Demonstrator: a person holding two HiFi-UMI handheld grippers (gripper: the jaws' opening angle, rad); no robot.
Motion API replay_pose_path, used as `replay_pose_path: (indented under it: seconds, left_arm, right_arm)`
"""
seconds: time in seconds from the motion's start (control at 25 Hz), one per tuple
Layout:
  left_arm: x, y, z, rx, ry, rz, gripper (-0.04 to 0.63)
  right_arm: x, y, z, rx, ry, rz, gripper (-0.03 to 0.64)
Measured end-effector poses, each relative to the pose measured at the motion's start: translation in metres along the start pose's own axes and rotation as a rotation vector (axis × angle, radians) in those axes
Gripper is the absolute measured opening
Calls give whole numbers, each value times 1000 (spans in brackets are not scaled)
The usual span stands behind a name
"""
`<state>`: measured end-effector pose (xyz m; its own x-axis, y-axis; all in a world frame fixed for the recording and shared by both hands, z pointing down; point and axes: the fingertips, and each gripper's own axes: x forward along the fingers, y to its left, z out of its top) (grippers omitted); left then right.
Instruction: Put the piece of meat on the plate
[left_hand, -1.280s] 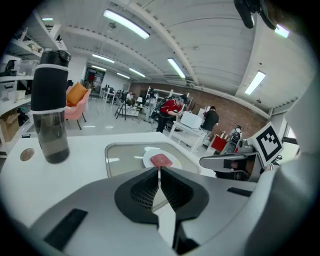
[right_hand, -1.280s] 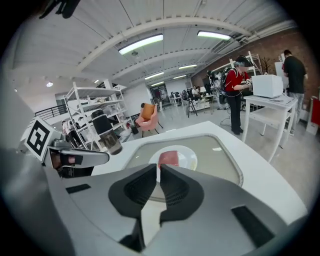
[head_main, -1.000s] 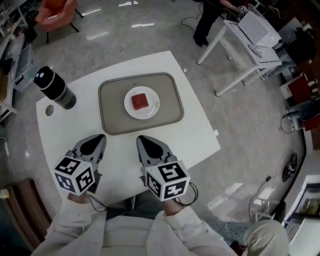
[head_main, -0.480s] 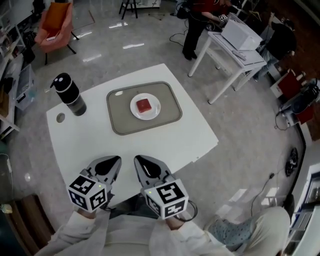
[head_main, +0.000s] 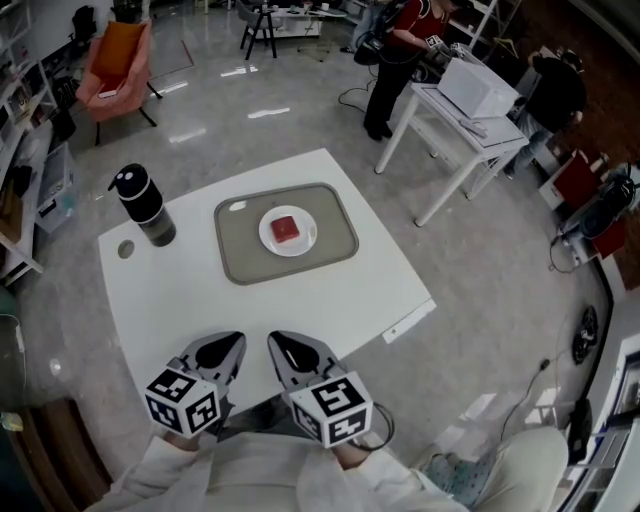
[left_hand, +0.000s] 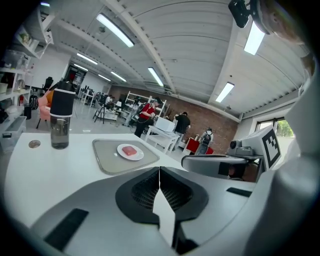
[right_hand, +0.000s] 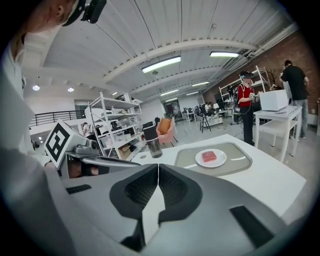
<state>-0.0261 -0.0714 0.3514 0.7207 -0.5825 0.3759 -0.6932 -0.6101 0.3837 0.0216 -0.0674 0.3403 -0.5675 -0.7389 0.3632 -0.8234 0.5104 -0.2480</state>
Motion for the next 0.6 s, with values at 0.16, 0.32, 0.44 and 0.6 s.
replay_pose_path:
  seconds: [0.16, 0.32, 0.44, 0.6]
  left_arm:
    - [3, 1, -4, -18, 17, 41, 11]
    - [0, -7, -6, -25, 21, 47, 11]
    - [1, -9, 5, -20, -11, 49, 11]
    - [4, -14, 6, -12, -13, 47, 11]
  right_arm:
    - [-4, -5, -1, -3, 24, 12, 16]
    - [-12, -1, -5, -16, 42, 30, 15]
    - [-11, -1, -3, -19, 37, 45, 15]
    - [-14, -1, -1, -39, 43, 48, 15]
